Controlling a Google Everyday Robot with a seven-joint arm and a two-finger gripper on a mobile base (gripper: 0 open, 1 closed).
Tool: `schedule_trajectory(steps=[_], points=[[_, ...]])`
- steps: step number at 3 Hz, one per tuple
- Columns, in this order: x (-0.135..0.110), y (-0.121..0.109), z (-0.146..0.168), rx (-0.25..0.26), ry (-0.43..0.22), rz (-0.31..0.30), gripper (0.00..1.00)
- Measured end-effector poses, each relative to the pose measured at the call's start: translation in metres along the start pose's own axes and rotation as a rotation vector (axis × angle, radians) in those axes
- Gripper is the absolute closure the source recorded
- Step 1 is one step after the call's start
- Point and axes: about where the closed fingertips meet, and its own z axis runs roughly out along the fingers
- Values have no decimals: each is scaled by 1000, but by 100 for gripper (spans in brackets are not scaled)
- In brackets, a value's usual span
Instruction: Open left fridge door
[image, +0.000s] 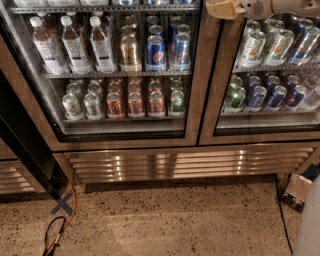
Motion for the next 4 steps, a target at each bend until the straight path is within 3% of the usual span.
schedule_trajectory(steps=[4], points=[[2, -1, -1, 6, -1, 17, 100]])
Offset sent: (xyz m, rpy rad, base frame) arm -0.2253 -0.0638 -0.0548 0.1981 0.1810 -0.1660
